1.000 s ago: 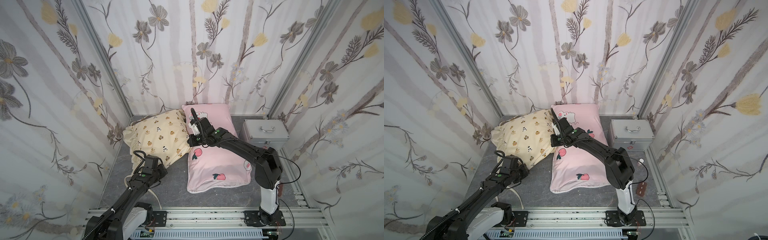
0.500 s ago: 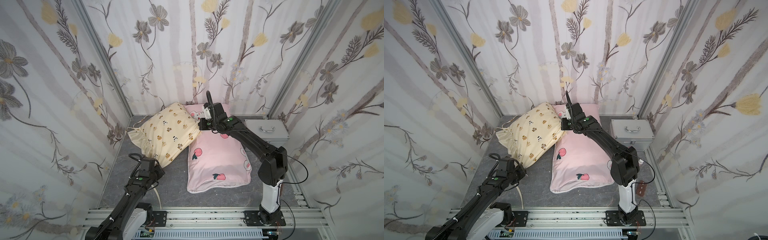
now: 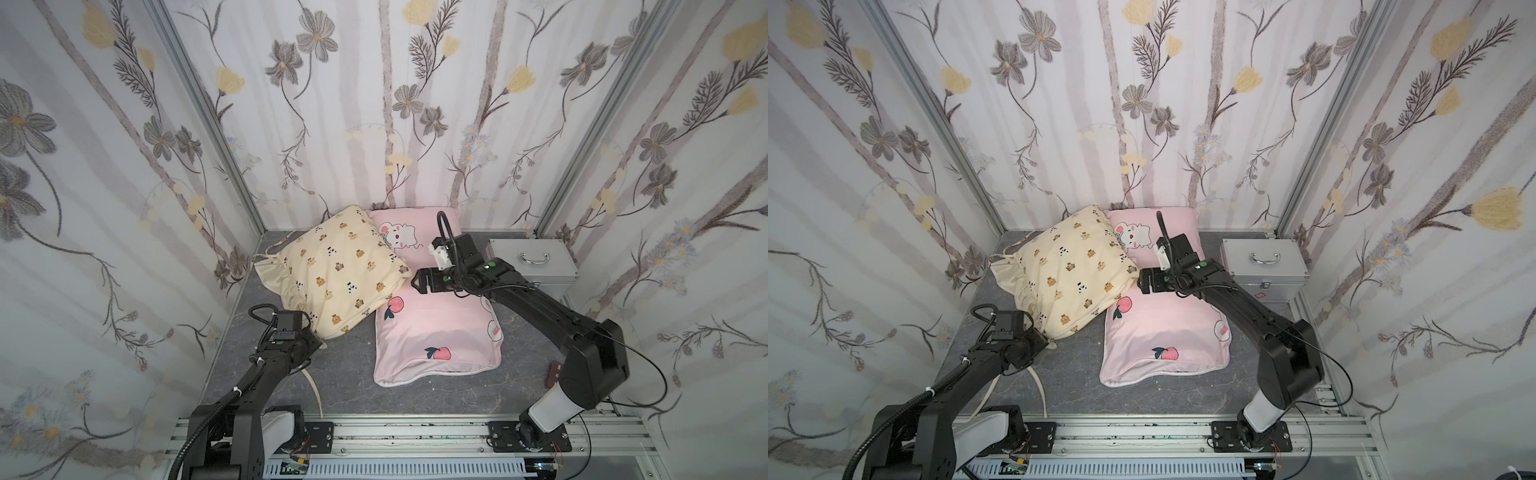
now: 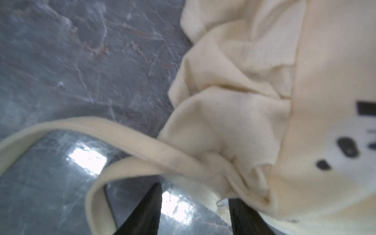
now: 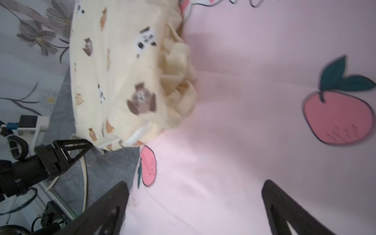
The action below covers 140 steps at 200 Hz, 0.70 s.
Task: Zip up pillowcases
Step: Place the pillowcase at the center of the board, then pick up the pillowcase from the center of the board.
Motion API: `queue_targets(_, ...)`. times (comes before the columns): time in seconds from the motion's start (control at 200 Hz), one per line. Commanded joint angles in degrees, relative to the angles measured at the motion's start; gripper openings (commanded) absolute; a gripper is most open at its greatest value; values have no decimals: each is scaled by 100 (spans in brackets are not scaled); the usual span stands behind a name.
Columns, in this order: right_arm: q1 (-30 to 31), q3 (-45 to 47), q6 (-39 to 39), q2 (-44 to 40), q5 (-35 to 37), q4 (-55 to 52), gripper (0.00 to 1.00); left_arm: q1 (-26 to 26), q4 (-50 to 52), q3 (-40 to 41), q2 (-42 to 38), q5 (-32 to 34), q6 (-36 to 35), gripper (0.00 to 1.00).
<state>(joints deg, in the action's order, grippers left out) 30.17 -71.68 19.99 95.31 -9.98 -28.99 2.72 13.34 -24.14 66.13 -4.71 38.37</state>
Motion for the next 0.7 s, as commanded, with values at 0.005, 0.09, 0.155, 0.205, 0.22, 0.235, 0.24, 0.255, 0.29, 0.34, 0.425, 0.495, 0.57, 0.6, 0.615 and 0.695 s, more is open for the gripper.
queue_targets(0.005, -513, 1163, 196, -1143, 401, -277, 100, 422, -585, -155, 354, 122, -242, 53)
queue_targets(0.09, -1246, 2074, 387, -2111, 512, -462, 100, 782, -704, -292, 476, 34, -214, 50)
queue_targets(0.155, -1827, 2602, 448, -2638, 339, -423, 98, 812, -735, -445, 504, 187, -127, 50)
queue_targets(0.205, -2155, 2846, 470, -2818, 179, -407, 96, 807, -632, -634, 475, 164, -84, 52)
queue_targets(0.22, -2227, 2992, 471, -2844, 140, -390, 96, 783, -574, -688, 445, 174, -77, 53)
queue_targets(0.235, -2306, 3084, 464, -2857, 115, -369, 96, 761, -515, -746, 398, 205, -67, 53)
queue_targets(0.24, -2327, 3113, 463, -2858, 108, -361, 96, 758, -490, -765, 382, 220, -62, 53)
queue_targets(0.255, -2386, 3160, 462, -2851, 98, -334, 96, 738, -431, -820, 324, 255, -62, 54)
queue_targets(0.29, -2598, 3297, 441, -2816, 49, -250, 95, 676, -253, -921, 141, 365, -82, 56)
queue_targets(0.34, -2902, 3456, 397, -2724, -108, -42, 96, 576, 51, -1044, -205, 587, -106, 60)
queue_targets(0.425, -3196, 3481, 320, -2356, -324, 238, 96, 478, 509, -1122, -915, 834, -119, 61)
queue_targets(0.495, -3178, 3443, 322, -2035, -597, 548, 98, 295, 814, -1120, -1513, 826, -43, 62)
queue_targets(0.57, -2959, 3515, 420, -1761, -1018, 1016, 99, -242, 1121, -1164, -1907, 844, 81, 63)
queue_targets(0.6, -2738, 3515, 473, -1672, -1083, 1119, 99, -579, 1230, -1199, -1973, 916, 148, 63)
queue_targets(0.615, -2641, 3504, 490, -1624, -1111, 1148, 99, -771, 1270, -1217, -1980, 976, 191, 63)
queue_targets(0.695, -2062, 3459, 568, -1465, -1255, 1191, 100, -1854, 1178, -1314, -1823, 1192, 457, 64)
